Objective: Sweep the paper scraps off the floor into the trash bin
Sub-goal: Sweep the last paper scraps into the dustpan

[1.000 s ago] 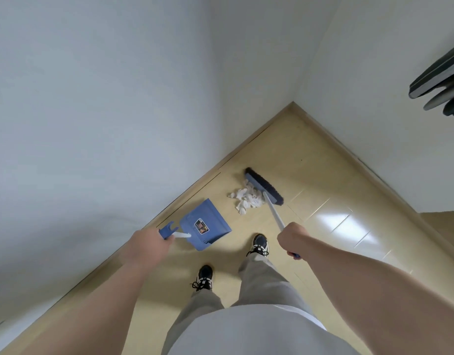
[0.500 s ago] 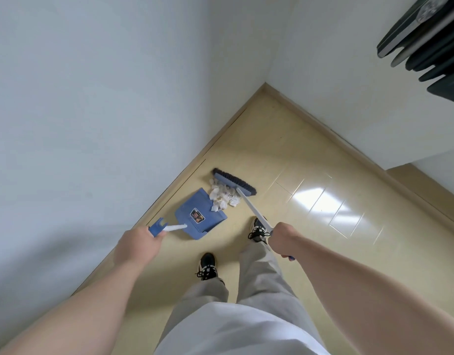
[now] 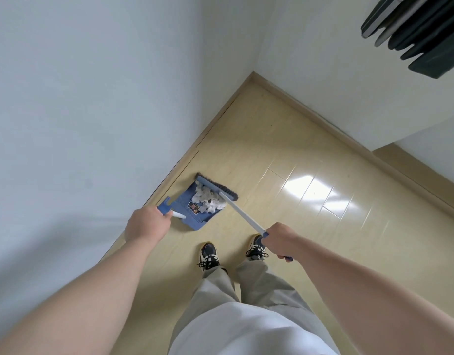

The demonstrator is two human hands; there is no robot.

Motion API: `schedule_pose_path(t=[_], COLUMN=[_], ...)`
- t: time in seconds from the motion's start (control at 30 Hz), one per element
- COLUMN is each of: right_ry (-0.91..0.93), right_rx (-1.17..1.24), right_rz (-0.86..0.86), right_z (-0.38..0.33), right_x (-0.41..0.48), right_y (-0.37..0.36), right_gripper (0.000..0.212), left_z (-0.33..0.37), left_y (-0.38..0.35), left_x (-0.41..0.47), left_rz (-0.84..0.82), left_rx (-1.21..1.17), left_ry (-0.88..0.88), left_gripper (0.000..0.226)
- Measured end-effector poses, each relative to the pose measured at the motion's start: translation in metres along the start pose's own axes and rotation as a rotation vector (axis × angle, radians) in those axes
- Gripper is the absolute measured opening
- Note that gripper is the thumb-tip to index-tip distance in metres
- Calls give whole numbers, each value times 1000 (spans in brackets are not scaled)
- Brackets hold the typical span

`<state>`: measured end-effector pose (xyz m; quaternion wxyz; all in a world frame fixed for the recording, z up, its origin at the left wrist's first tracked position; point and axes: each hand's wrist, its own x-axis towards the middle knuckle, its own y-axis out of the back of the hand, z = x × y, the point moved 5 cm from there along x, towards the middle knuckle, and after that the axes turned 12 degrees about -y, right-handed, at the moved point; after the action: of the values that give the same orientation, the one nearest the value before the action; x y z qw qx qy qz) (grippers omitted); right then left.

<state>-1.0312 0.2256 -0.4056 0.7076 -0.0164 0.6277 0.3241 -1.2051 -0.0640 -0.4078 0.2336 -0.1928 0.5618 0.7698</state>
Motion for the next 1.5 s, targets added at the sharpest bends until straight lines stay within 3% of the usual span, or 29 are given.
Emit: schedule_pose_path(t=[0.27,0.53,0.7,0.83,0.9,1.1,1.33,1.5], right_ry=[67,95,49,11,34,101,66,22], right_rx=[101,186,99,-28,6,-107,-199,-140], right_rz=[-97,-7,101,130,134,30,105,140], right_z=[19,28,-4,-30,-36,-28,-9,0], right_x=[-43,-67,-58,-47,-48,-73,-93,-85], right_y=[5,33,43,33,21,-9,23,52], right_gripper=[30,30,28,16,23,20,9,20], left_z=[2,3,-1,-5,-6,-3,-3,-3], left_y=[-2,-4,-1,0,-1,0,-1,-2], left_x=[-4,-10,-7,-5,-3,-2,-2,0], left_rz=[-8,10,-4,-6,-2,-14,-10,-8], left_rx=[-51,-37,-35,-17,-12,-4,-5,8], left_ry=[12,22,24,43,39,28,31,25], left_gripper=[35,35,37,38,38,36,36,36])
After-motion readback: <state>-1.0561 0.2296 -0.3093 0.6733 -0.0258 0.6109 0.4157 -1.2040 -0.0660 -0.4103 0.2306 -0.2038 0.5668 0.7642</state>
